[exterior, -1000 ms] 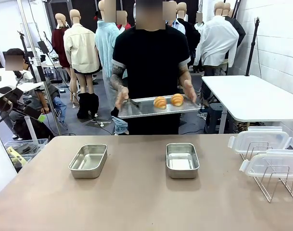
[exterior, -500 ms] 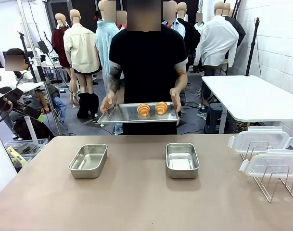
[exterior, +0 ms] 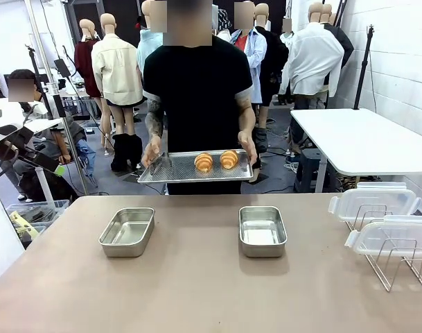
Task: Place the bread in airtight containers.
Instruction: Lift both Airtight Container.
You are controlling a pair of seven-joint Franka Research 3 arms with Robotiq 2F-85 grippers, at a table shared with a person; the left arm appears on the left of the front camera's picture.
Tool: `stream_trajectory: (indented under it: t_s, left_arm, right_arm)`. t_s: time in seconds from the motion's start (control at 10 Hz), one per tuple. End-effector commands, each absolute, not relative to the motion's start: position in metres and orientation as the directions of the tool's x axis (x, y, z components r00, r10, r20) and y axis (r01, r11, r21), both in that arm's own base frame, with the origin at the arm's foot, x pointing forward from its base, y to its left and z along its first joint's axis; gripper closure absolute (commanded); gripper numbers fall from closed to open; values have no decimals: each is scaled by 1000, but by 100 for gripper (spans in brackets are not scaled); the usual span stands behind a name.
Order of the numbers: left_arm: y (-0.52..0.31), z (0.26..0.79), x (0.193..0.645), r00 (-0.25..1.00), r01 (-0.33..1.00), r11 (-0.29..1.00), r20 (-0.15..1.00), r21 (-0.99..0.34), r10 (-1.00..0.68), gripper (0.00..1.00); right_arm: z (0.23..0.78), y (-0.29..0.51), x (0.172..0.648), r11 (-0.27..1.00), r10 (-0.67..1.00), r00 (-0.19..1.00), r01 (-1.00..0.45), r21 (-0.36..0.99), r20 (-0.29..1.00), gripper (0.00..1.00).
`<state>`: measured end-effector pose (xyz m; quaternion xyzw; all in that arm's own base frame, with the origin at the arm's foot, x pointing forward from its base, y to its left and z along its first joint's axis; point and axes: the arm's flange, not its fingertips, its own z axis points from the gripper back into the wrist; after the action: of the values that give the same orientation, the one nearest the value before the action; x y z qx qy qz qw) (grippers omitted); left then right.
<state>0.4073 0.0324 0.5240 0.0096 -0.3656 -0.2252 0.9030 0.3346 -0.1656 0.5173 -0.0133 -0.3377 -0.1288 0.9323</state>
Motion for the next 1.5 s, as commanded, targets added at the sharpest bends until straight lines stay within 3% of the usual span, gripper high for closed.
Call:
stream_trajectory:
  t_s: [0.0,0.8,1.0,1.2,1.3,1.4]
  left_arm:
    - [33,524,408,631,388,905,665,174,-399,0]
    - [33,524,408,631,388,905,665,174,-399,0]
    - [2,539,397,617,396,899,669,189,-413,0]
    - [-41,560,381,601,398,887,663,236,-446,0]
    - [-62,562,379,624,418,880,633,225,-458,0]
    - [-80,562,383,722,366,900,537,239,-436,0]
  right_arm:
    - [516,-166,335,969,-228,739,236,74,634,0]
    - [517,-166,335,966,-231,739,249,62,633,0]
    - [549,-117,343,964,-219,777,267,6,590,0]
    - [585,-58,359,981,-101,809,178,-78,579,0]
    - [599,-27,373,985,-92,827,159,-74,555,0]
    - [609,8,394,986,-114,866,159,-52,487,0]
